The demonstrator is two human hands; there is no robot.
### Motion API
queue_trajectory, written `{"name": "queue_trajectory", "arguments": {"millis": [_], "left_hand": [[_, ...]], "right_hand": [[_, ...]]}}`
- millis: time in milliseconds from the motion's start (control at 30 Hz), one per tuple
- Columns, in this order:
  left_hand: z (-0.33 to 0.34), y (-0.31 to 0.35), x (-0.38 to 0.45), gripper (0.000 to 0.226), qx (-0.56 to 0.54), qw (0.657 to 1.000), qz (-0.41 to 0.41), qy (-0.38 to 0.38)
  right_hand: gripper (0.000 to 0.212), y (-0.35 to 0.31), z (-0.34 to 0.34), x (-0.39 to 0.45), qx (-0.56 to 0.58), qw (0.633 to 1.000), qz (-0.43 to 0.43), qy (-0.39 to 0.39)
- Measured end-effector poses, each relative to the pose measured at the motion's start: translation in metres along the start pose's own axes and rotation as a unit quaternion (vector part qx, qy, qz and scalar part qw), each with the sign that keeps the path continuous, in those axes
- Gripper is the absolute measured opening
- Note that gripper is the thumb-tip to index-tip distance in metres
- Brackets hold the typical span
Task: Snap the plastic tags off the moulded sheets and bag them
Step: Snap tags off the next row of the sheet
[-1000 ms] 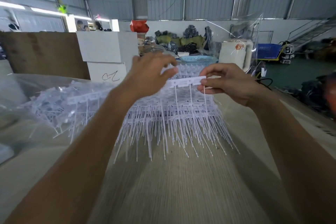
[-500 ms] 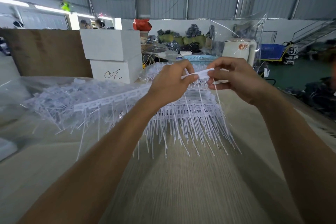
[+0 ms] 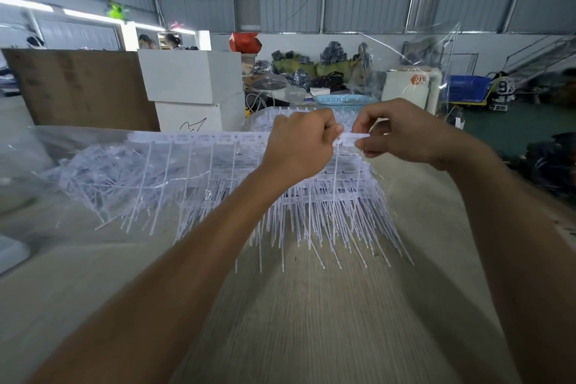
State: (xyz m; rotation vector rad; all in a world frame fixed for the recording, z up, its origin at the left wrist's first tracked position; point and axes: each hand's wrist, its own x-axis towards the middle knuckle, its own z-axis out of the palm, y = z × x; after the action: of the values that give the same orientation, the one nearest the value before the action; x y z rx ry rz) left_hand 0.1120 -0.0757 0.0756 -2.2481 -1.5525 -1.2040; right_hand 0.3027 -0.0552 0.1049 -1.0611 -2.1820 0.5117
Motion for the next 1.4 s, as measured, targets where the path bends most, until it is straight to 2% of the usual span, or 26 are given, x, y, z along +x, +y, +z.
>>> {"name": "queue_trajectory", "arguments": {"millis": [133,233,333,467,600,733,867,1000,1133,1267,1400], "left_hand": [[0.0,-0.005,0.004,0.028,0.013,0.999,-0.032,0.011],[-0.003,-0.011,0.007,0.033,-0.089,0.993,-0.078,0.009],[-0.006,-0.015,0.007,0.036,-0.196,0.974,-0.115,0.018],[-0.012,-0.018,0.007,0.041,-0.219,0.965,-0.145,0.002],[-0.015,-0.012,0.004,0.042,-0.305,0.934,-0.185,-0.029],[-0.023,-0.014,0.005,0.037,-0.253,0.961,-0.114,-0.007],[-0.02,-0.02,0.003,0.03,-0.258,0.961,-0.093,-0.021],[-0.016,-0.028,0.004,0.01,-0.217,0.974,-0.043,-0.053],[-0.016,-0.036,0.004,0.006,-0.206,0.975,-0.06,-0.058],[-0.017,-0.042,0.001,0.013,-0.228,0.966,-0.075,-0.091],[-0.016,-0.045,0.0,0.013,-0.247,0.963,-0.072,-0.079]], "right_hand": [[0.018,-0.009,0.011,0.007,-0.113,0.991,-0.052,0.044],[0.015,-0.011,0.016,0.011,-0.148,0.981,-0.078,0.094],[0.011,-0.012,0.025,0.014,-0.15,0.971,-0.107,0.15],[0.01,-0.012,0.034,0.013,-0.158,0.957,-0.157,0.185],[0.011,-0.01,0.041,0.014,-0.161,0.944,-0.186,0.218],[0.005,-0.009,0.04,0.015,-0.123,0.962,-0.161,0.184],[0.004,-0.01,0.038,0.014,-0.024,0.979,-0.109,0.169],[0.01,-0.009,0.032,0.015,0.043,0.976,-0.061,0.203],[0.012,-0.007,0.028,0.014,0.073,0.97,-0.035,0.229],[0.015,-0.008,0.032,0.013,0.057,0.973,-0.046,0.217],[0.014,-0.003,0.035,0.016,0.035,0.972,-0.032,0.229]]}}
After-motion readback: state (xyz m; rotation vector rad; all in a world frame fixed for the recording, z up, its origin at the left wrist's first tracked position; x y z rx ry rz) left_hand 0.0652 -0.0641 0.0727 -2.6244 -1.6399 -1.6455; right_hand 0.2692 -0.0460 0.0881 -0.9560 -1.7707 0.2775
